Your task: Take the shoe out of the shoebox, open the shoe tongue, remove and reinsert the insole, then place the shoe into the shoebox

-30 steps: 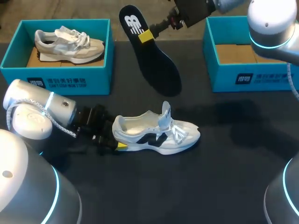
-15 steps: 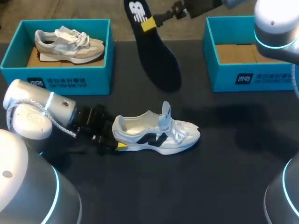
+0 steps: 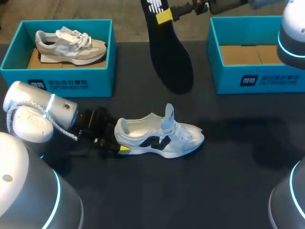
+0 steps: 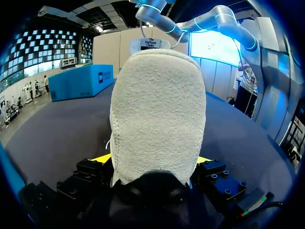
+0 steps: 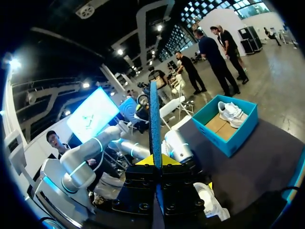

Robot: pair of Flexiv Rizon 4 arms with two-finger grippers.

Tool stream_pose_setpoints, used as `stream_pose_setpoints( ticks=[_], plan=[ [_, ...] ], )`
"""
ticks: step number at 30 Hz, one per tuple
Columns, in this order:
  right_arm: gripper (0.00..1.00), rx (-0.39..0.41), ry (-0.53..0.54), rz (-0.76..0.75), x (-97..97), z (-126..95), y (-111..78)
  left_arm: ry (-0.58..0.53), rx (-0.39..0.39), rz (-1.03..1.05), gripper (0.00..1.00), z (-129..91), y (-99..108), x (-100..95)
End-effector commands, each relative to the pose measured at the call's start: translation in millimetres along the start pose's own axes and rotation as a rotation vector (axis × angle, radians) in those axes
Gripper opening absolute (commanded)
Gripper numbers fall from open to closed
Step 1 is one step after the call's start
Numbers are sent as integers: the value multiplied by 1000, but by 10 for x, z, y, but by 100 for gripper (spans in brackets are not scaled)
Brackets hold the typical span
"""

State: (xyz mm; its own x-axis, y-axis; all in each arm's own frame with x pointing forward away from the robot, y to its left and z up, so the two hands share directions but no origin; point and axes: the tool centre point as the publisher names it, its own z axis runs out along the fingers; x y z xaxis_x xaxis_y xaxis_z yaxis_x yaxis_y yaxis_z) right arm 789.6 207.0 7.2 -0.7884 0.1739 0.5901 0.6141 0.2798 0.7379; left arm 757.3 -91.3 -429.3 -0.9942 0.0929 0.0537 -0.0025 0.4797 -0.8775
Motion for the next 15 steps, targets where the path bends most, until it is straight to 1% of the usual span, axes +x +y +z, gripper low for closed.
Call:
stream_pose_setpoints(
  ticks=[1, 7, 15],
  plan=[
    [0, -14, -20, 5, 171, -99, 5, 1, -3, 0, 0, 31, 31, -13],
    [0, -55, -45, 1, 392, -209, -20, 1, -3, 0, 0, 31, 31, -13],
    [0, -52, -67, 2, 584, -295, -46, 1, -3, 0, 0, 31, 31, -13]
  ],
)
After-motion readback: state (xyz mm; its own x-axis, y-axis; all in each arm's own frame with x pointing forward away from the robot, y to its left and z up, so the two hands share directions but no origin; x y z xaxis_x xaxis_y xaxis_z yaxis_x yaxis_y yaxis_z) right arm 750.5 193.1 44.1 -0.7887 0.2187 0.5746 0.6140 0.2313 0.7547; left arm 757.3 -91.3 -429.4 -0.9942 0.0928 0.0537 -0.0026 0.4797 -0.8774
